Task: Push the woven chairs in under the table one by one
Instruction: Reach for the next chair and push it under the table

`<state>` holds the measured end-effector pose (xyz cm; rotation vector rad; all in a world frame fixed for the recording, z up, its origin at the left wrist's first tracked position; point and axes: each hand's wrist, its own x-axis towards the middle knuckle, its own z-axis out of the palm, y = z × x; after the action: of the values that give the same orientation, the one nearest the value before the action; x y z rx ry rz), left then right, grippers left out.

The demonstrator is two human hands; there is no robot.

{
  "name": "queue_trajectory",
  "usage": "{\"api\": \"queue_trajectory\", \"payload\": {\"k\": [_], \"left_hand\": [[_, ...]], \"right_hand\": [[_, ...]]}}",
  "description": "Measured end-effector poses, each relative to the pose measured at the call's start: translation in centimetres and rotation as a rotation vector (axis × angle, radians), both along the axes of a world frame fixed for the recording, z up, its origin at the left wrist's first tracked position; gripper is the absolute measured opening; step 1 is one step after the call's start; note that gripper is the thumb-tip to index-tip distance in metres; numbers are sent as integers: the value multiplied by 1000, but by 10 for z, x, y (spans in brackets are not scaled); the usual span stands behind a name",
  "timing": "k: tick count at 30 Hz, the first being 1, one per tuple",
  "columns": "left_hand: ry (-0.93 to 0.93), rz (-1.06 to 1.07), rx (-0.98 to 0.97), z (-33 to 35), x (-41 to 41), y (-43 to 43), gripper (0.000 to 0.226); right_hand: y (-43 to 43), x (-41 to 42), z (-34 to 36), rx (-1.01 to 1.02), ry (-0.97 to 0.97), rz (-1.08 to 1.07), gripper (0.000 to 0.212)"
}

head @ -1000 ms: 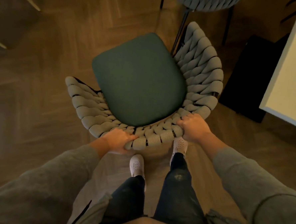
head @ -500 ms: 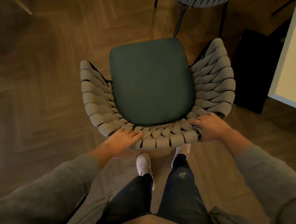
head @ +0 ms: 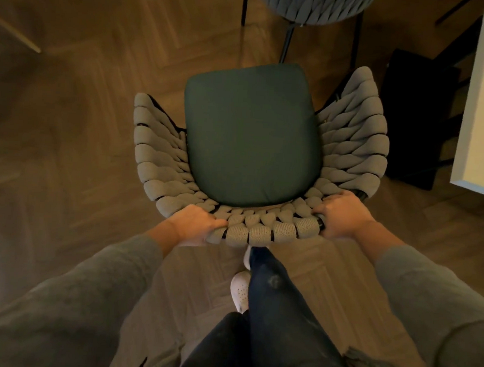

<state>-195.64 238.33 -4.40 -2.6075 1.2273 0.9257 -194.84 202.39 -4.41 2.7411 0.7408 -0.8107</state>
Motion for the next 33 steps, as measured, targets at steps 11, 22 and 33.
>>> {"api": "queue_trajectory", "payload": {"k": [11, 22, 33], "left_hand": [[-89, -132, 67, 7, 175, 4, 51], [45, -173, 15, 4, 208, -34, 44], [66, -515, 74, 5, 270, 72, 47]], "right_hand": [[24, 66, 1, 69, -7, -321, 33], [49, 87, 15, -14, 61, -485, 26], [190, 75, 4, -19, 21, -685, 31]]}}
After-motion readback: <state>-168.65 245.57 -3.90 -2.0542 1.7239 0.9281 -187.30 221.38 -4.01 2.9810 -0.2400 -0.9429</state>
